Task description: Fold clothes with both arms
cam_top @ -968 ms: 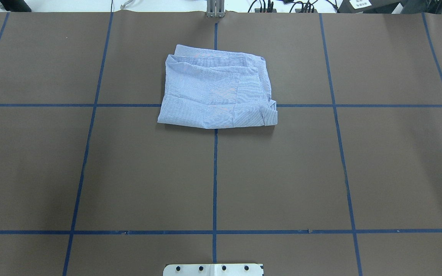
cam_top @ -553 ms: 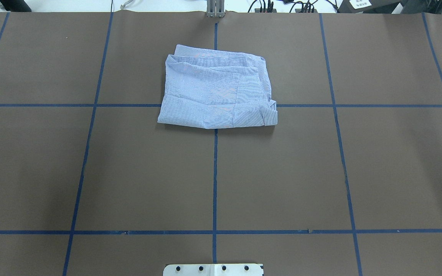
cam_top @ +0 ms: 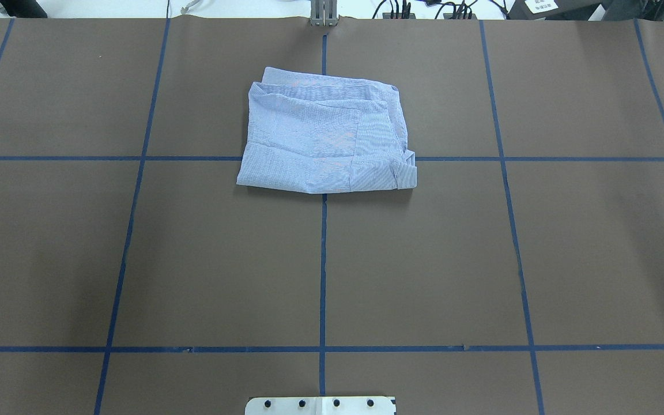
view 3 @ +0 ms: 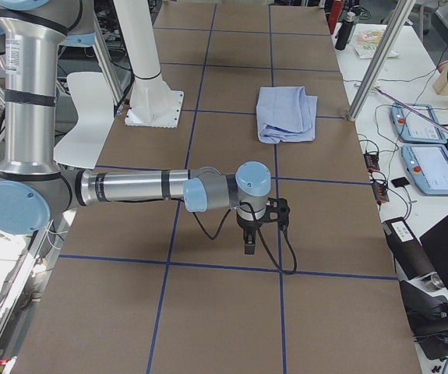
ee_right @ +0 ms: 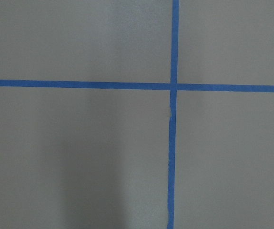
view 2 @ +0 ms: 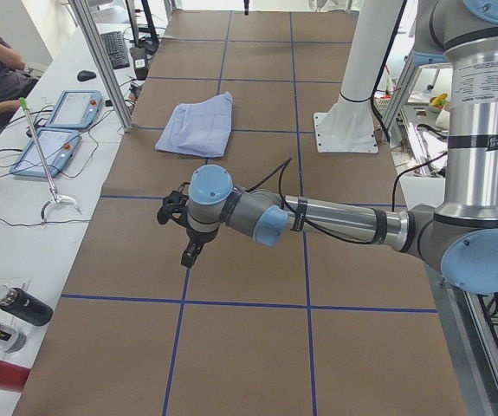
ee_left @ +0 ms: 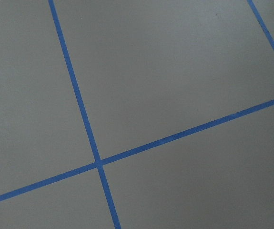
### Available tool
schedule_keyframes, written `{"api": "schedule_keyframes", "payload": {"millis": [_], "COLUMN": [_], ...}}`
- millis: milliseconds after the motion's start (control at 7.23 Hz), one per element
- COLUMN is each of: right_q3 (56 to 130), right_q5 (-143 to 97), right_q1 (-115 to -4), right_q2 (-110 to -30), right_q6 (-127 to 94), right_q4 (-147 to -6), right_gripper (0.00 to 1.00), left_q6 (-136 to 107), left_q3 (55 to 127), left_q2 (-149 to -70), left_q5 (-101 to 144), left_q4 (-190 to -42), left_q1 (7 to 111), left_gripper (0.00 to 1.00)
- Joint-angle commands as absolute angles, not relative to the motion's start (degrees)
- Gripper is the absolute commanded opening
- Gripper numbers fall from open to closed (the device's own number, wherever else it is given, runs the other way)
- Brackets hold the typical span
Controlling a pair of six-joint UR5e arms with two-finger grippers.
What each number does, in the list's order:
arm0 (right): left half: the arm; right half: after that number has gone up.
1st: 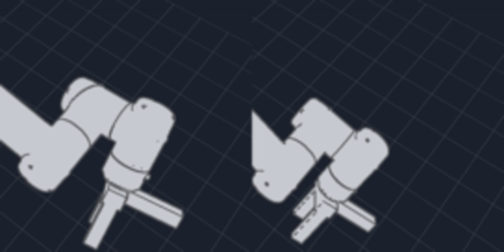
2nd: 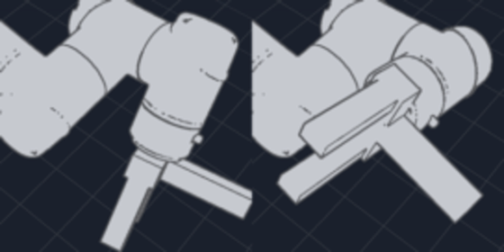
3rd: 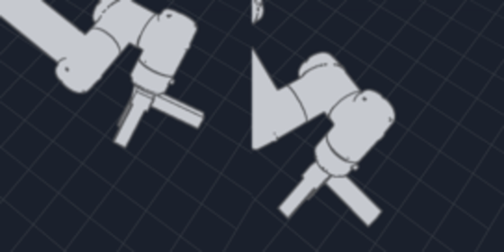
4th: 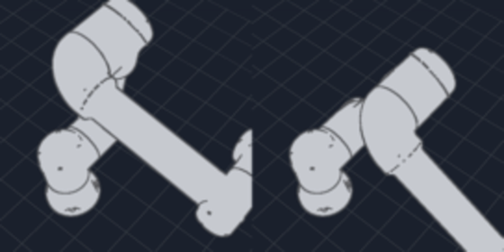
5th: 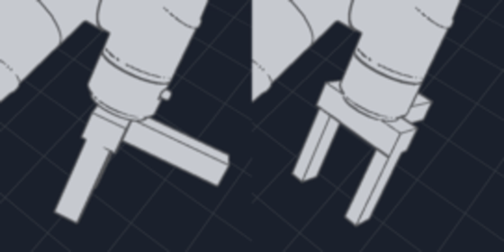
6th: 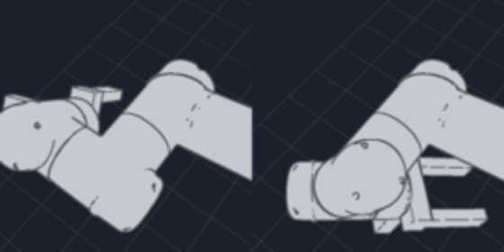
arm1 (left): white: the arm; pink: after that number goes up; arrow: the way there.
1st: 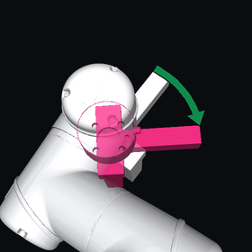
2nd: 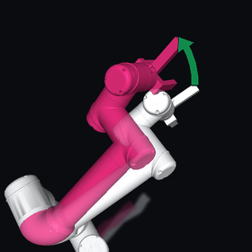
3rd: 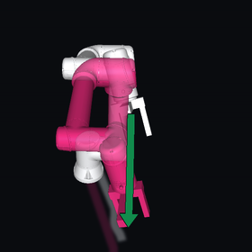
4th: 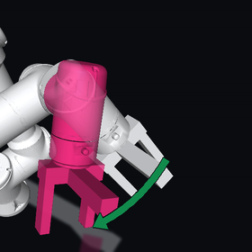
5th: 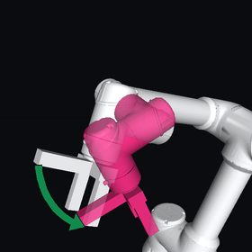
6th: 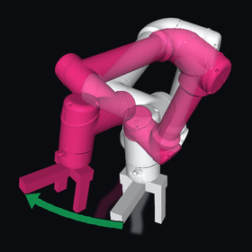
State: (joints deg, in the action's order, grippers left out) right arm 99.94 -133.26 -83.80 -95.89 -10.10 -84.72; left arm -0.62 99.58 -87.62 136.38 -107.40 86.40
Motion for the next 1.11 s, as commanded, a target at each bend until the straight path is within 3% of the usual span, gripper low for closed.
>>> {"api": "schedule_keyframes", "payload": {"millis": [0,968], "right_q3": [100.02,100.20], "right_q5": [-133.42,-135.08], "right_q1": [-83.76,-83.76], "right_q2": [-95.89,-95.89], "right_q6": [-10.02,-9.93], "right_q4": [-84.64,-84.81], "right_gripper": [1.00,1.00], "left_q6": [-0.62,-0.62], "left_q3": [99.58,99.76], "left_q2": [-87.54,-87.45], "left_q5": [136.41,136.32], "left_q4": [-107.58,-107.49], "left_q1": [86.40,86.31], "left_gripper": [1.00,1.00]}}
